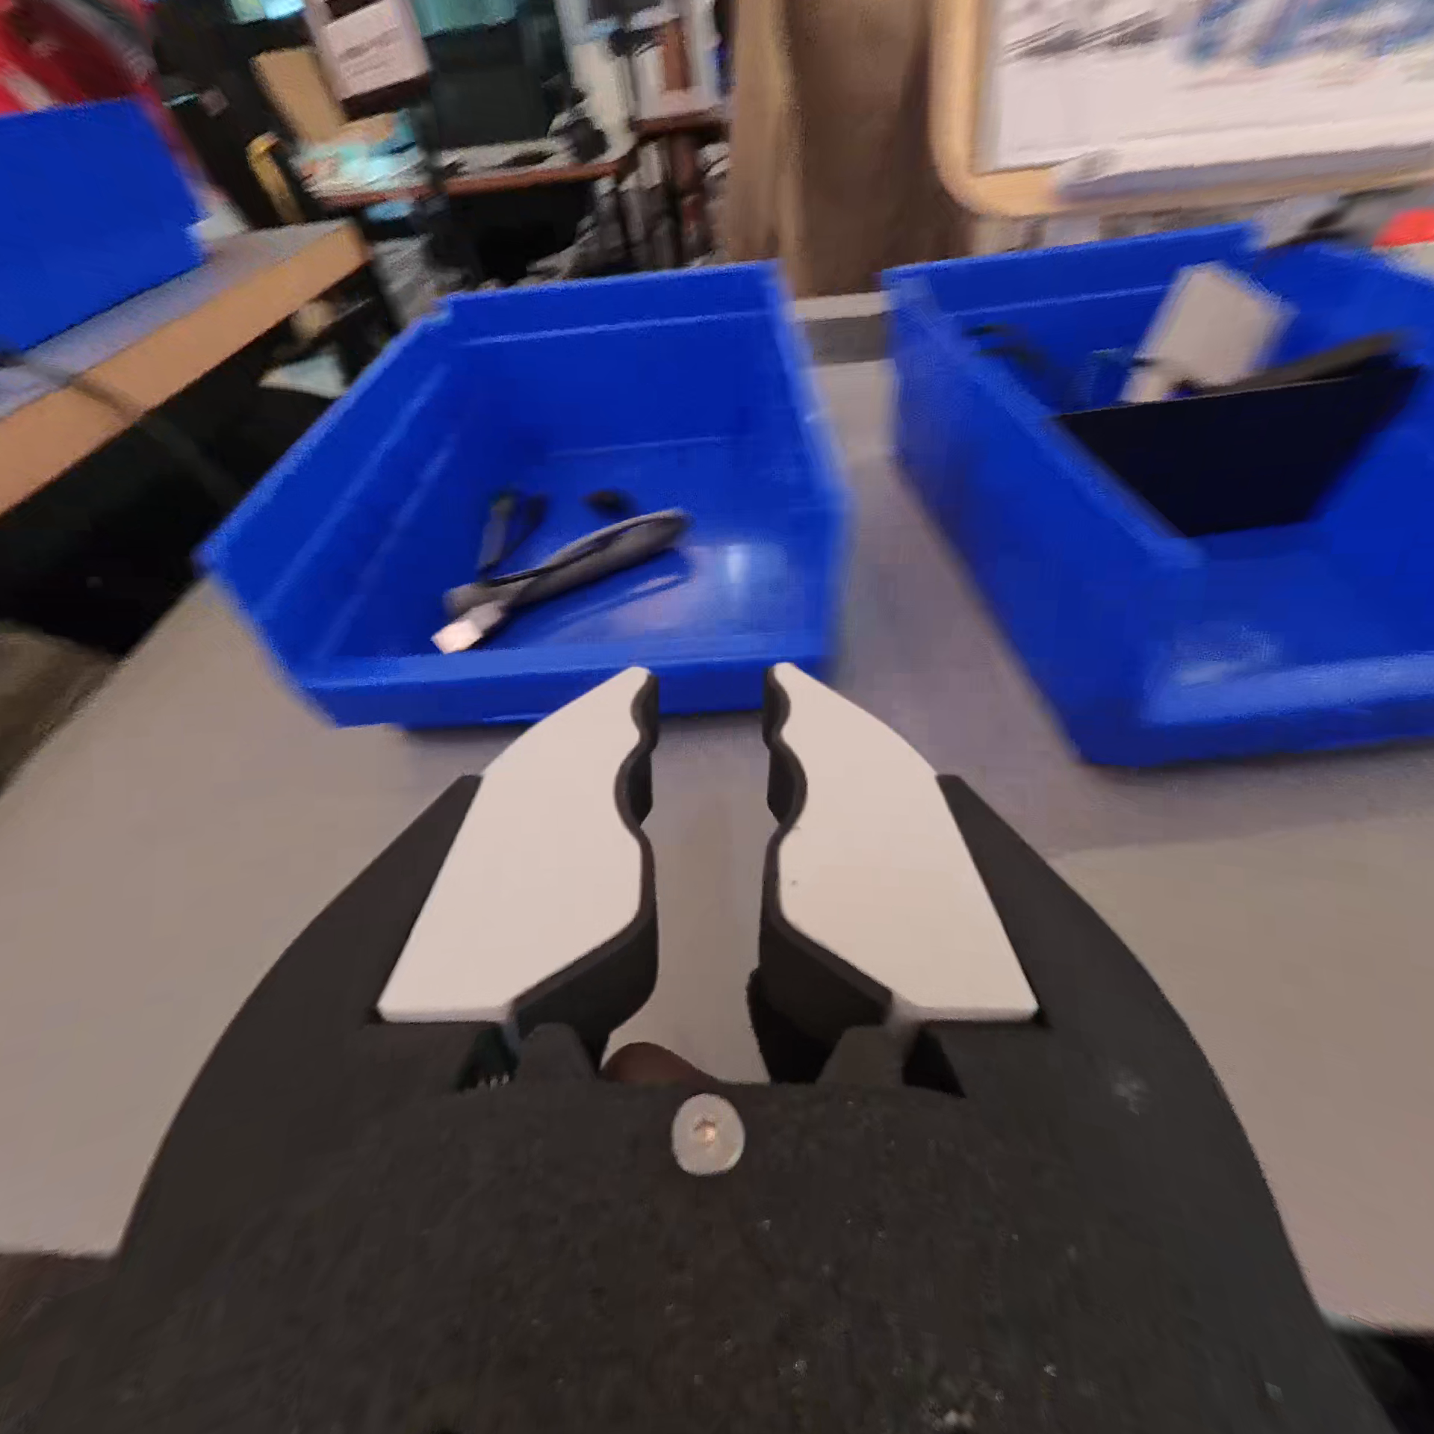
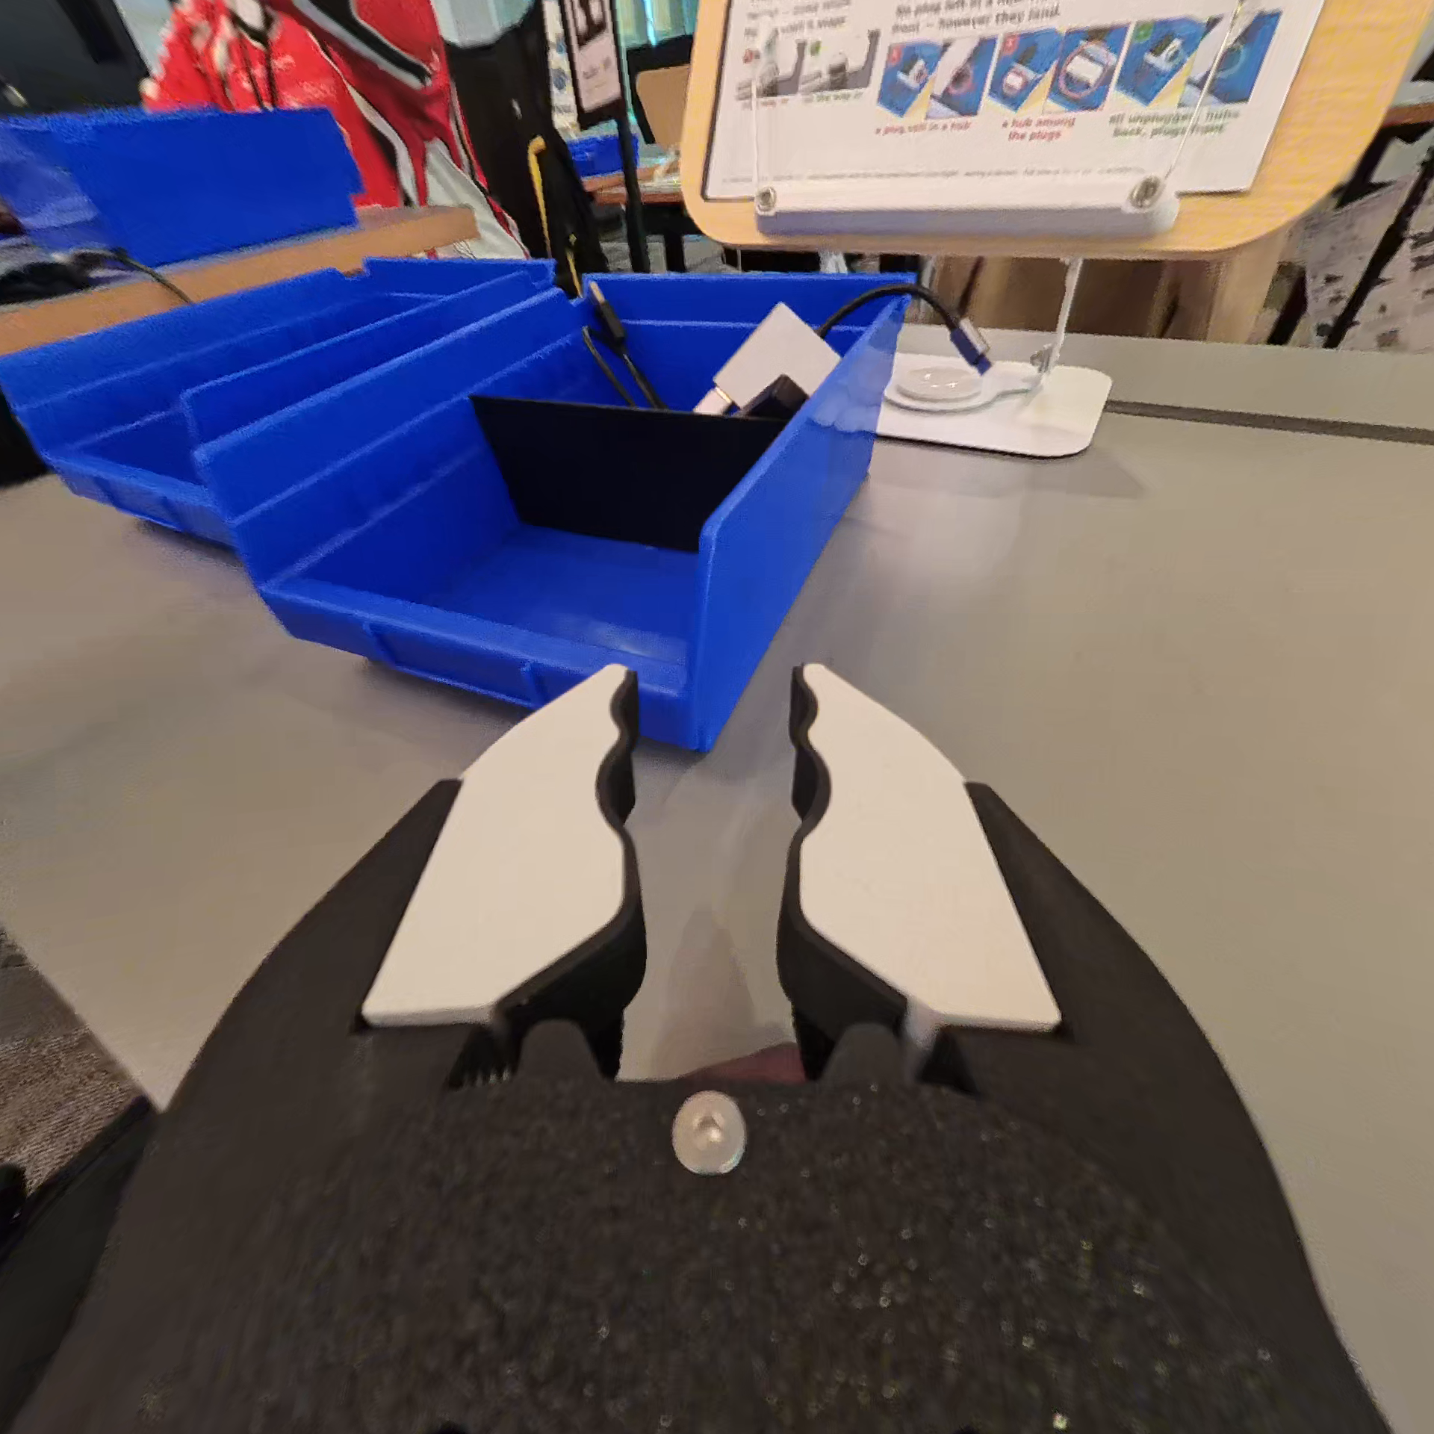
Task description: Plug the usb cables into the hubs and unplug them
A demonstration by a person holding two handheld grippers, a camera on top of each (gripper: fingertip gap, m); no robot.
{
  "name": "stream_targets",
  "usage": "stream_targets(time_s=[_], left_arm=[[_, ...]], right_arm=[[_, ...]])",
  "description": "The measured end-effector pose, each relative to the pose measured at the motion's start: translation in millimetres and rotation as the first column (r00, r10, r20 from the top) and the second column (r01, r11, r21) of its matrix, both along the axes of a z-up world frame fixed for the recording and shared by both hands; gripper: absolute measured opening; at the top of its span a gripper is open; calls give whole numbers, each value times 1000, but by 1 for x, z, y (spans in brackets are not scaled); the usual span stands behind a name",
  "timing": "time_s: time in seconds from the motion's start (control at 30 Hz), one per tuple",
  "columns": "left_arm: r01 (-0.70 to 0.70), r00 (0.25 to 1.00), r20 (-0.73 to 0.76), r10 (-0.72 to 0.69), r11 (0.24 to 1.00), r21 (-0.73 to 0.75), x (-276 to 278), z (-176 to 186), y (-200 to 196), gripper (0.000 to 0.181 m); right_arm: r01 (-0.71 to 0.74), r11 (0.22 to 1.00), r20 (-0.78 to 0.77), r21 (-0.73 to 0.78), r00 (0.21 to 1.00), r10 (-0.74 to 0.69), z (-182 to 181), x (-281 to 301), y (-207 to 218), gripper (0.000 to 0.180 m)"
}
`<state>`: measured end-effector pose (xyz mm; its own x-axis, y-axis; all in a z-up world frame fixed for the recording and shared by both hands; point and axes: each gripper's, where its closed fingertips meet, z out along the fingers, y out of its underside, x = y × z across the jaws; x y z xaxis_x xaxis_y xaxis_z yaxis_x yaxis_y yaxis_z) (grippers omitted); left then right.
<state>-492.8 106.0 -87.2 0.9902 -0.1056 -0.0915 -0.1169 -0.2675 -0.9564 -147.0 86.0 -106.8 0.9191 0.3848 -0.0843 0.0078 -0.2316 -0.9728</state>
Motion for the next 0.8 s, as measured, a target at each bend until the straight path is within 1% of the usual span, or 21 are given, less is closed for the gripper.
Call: stream_targets(time_s=[0.1,0.17,0.23,0.33,0.47,0.5,0.53,0.57,0.7,0.8], left_arm=[[-177,984,-8,177,982,-66,-81,-9,24,45],[-275,961,-42,273,959,-65,-121,-11,38,46],[-327,944,-73,322,941,-89,-147,-19,53,49],[-314,950,-45,310,942,-120,-162,-32,81,51],[-307,951,4,310,943,-126,-173,-34,111,44],[-296,953,22,301,946,-130,-175,-33,116,39],[-268,959,52,278,953,-145,-172,-35,120,28],[-227,965,94,244,960,-162,-167,-36,123,12],[-108,972,186,142,977,-183,-154,-37,110,2],[-147,979,114,167,975,-166,-150,-37,80,2]], right_arm=[[-29,999,-35,28,999,30,12,-2,-9,33],[-45,998,-36,44,998,47,21,-6,-11,33],[-63,996,-32,60,997,65,25,-12,-11,31],[-106,994,-39,27,994,107,14,-24,-10,31],[-153,987,-51,-57,987,151,-5,-40,-9,31],[-159,986,-49,-57,986,157,-5,-43,-9,31],[-165,985,-49,-46,985,163,-3,-47,-9,31],[-172,984,-47,-41,984,170,-2,-51,-10,30],[-231,971,-6,-66,973,231,-6,-81,-17,31],[-272,959,43,-78,960,276,-11,-109,-24,31]])
